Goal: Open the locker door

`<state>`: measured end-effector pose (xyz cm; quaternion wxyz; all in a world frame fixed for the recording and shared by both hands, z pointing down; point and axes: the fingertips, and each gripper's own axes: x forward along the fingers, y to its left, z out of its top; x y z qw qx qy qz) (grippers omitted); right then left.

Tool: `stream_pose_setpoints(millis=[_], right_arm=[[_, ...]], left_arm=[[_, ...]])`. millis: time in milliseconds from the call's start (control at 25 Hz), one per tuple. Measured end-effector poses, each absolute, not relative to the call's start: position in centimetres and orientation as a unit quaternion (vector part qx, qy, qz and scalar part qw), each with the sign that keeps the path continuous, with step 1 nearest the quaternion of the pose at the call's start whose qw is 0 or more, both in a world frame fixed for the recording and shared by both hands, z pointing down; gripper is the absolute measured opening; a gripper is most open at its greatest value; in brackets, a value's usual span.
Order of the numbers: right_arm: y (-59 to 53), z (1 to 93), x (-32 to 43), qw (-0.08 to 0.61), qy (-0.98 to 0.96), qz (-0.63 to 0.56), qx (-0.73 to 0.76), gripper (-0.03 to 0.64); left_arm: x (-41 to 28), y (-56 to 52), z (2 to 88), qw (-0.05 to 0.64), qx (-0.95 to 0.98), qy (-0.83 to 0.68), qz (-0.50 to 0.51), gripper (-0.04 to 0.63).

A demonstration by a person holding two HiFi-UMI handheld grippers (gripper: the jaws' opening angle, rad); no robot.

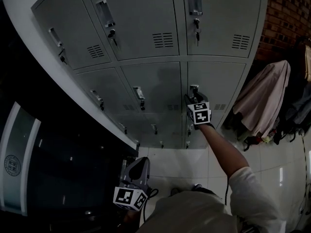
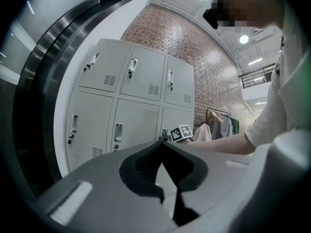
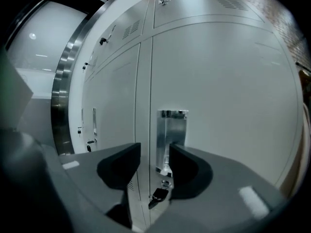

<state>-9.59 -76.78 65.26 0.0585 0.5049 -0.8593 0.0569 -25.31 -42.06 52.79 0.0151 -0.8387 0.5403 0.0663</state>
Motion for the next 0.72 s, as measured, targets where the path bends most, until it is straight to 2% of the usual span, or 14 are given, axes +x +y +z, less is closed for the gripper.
stream_pose_setpoints(millis=[360,720], right_arm=[[-76.7,65.6,-9.5,0.066,-0.847,0.069,0.523,0.095],[-72.2,65.0,-8.9,0.056,-0.845,0.041,0.531,0.104]], left_arm=[[-24.9,-42.6,53.8,0.003,-0.842,0.537,0.061,0.055],[-22.2,-43.6,53.9,0.002,-0.858,0.511,0.058,0.055]])
